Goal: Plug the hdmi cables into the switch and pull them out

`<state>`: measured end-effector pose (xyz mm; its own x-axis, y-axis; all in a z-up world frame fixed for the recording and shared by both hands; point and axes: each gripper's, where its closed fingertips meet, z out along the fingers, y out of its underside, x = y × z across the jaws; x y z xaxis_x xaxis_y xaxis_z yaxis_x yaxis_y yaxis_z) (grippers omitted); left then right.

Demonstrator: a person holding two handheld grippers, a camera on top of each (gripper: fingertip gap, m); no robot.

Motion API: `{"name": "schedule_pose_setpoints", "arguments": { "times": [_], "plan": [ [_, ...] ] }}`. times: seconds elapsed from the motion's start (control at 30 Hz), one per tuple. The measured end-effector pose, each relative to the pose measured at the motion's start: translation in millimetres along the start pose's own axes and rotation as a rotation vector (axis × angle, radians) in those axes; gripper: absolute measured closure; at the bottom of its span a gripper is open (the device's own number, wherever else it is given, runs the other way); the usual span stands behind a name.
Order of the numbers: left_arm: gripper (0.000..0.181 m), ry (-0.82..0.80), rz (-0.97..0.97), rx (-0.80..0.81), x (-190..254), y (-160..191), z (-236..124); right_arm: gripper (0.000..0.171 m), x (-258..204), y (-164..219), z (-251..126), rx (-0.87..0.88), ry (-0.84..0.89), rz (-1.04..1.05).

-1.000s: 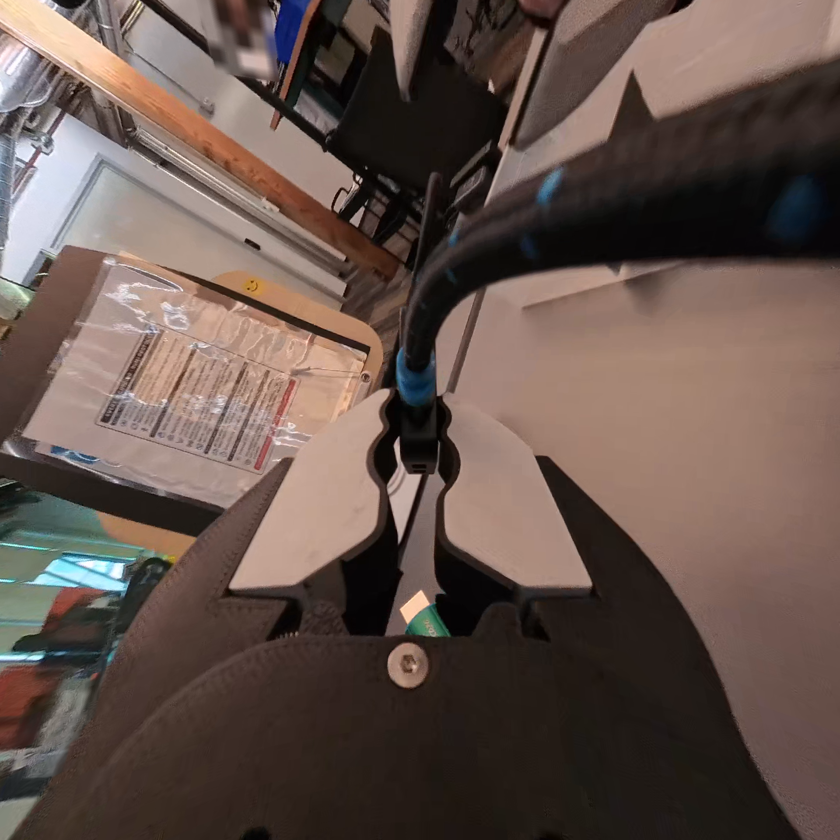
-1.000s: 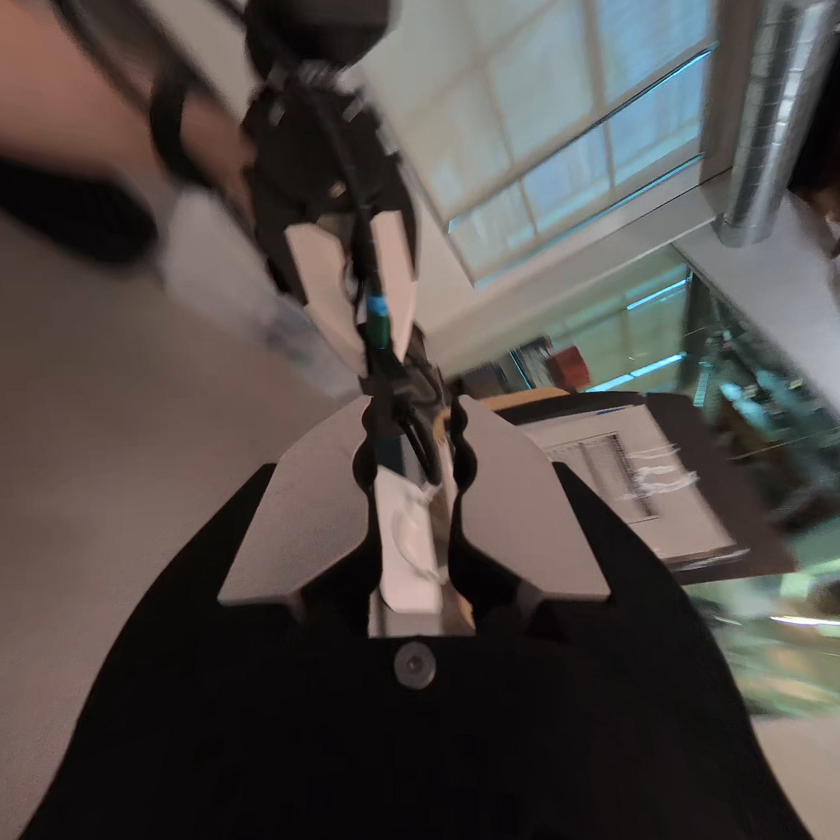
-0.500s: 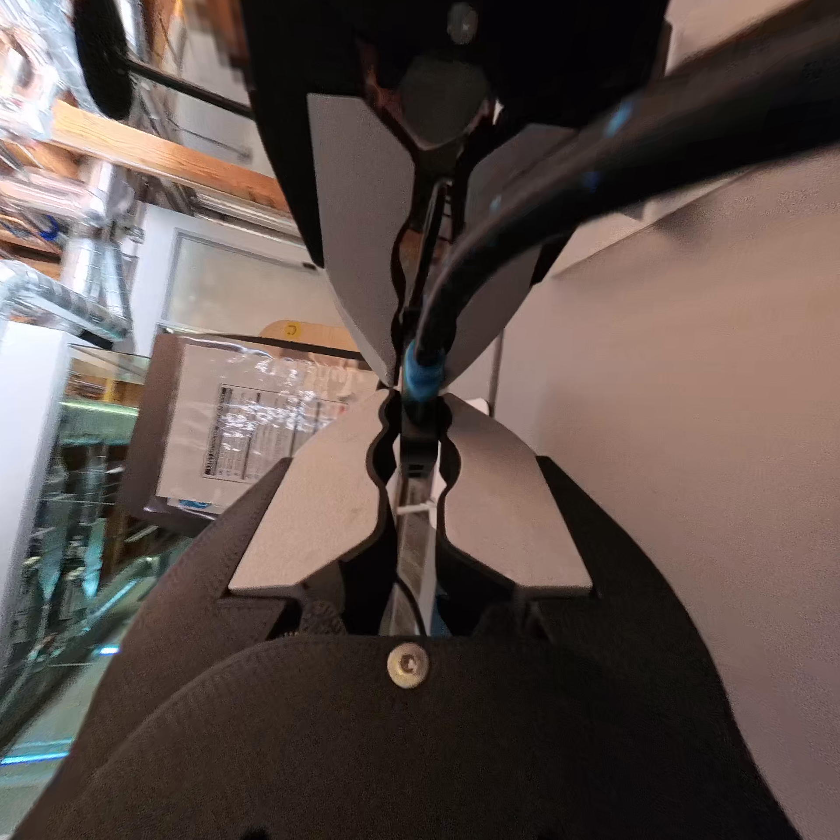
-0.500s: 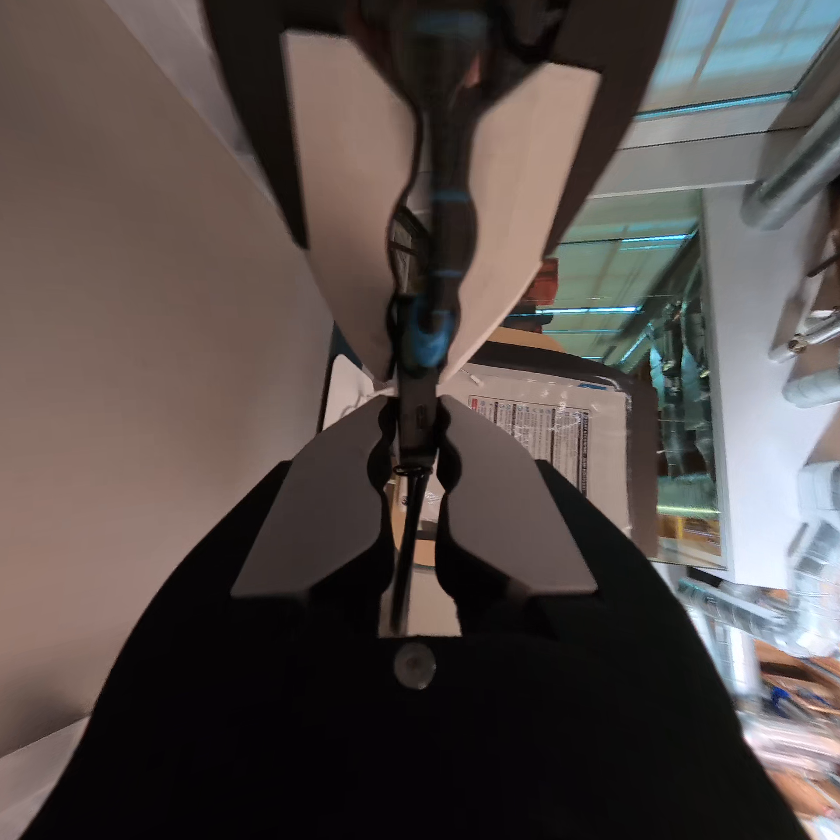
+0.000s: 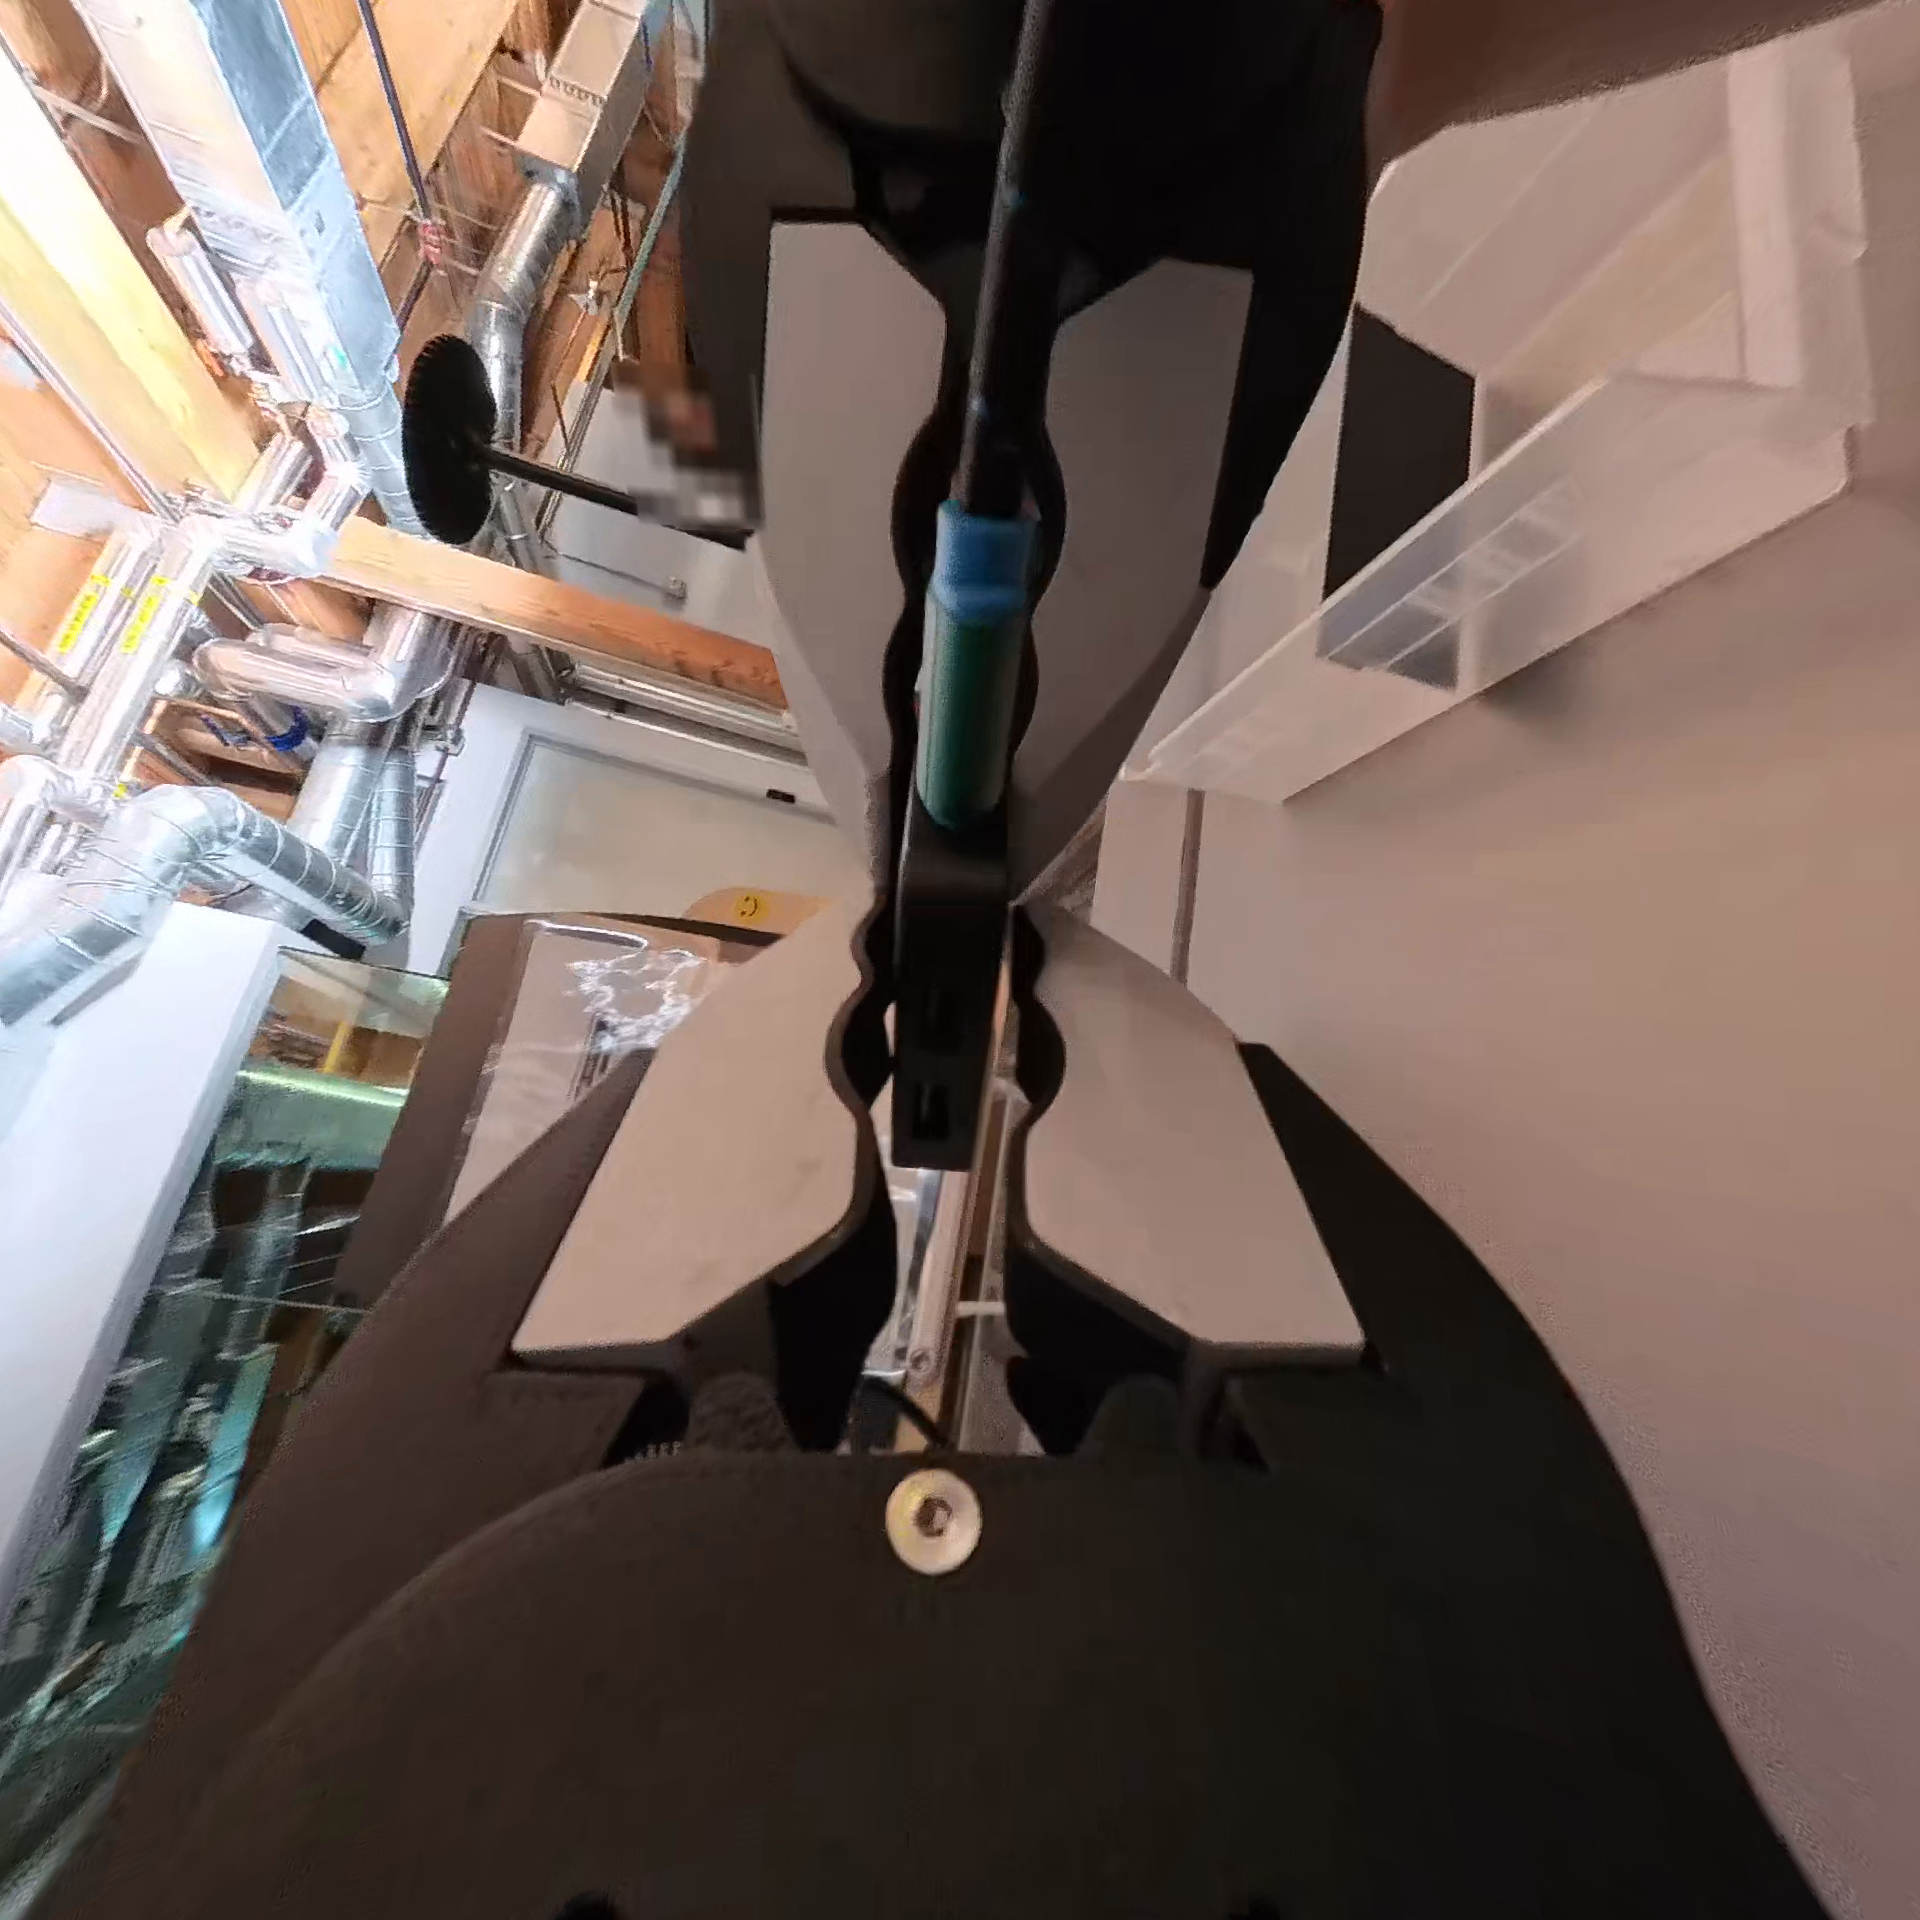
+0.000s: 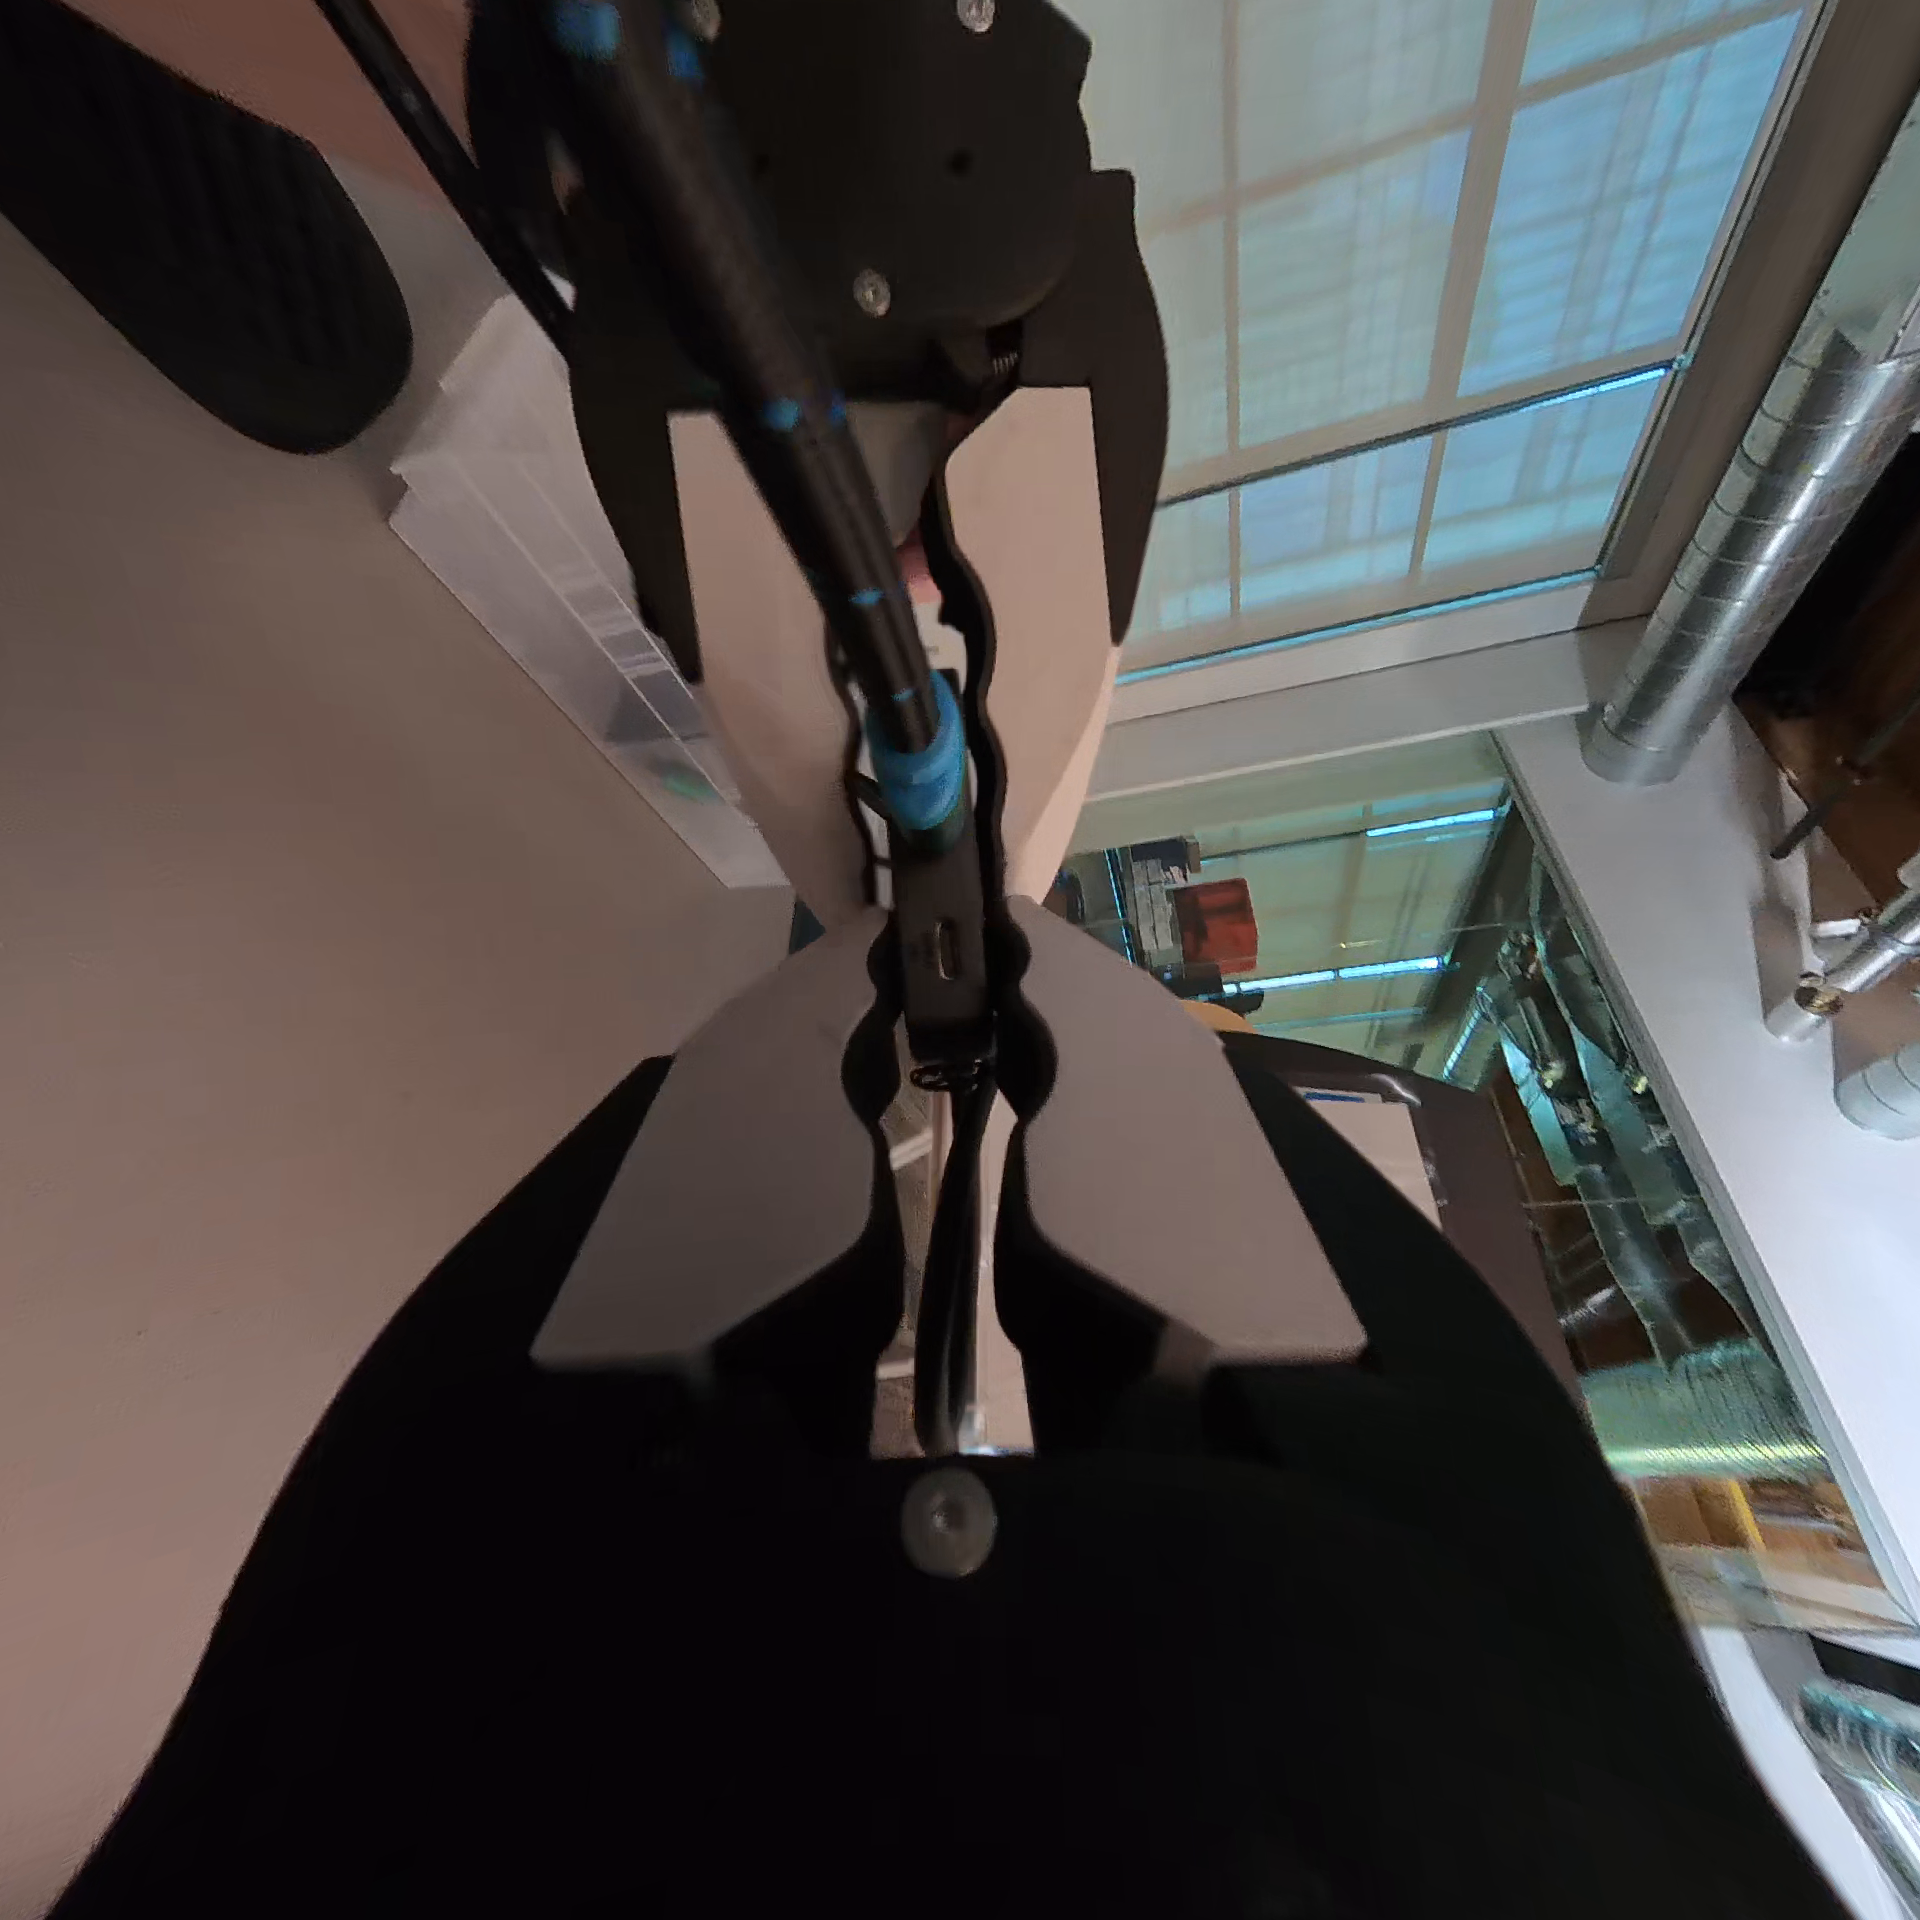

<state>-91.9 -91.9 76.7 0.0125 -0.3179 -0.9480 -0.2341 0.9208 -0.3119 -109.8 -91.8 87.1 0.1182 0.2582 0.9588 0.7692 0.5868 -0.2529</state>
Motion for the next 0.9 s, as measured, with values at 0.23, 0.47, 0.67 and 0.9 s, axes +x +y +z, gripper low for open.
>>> {"name": "schedule_pose_setpoints", "arguments": {
  "times": [0.23,0.47,0.67,0.9],
  "plan": [
    [0.166,-0.052,0.053,-0.093,-6.4,18.9,6.7,0.152,5.3,16.7,5.5,0.025,0.076,0.11],
    [0.166,-0.214,0.057,-0.321,-43.0,82.6,-2.3,0.142,75.6,64.4,-45.8,-0.001,0.382,0.67],
    [0.166,-0.275,0.073,-0.45,-53.6,114.4,-6.6,0.129,116.6,13.1,-70.0,0.205,0.482,1.016],
    [0.166,-0.273,0.118,-0.485,-49.3,118.6,-2.4,0.126,84.5,-15.1,-15.7,0.021,0.378,0.953]
  ]
}}
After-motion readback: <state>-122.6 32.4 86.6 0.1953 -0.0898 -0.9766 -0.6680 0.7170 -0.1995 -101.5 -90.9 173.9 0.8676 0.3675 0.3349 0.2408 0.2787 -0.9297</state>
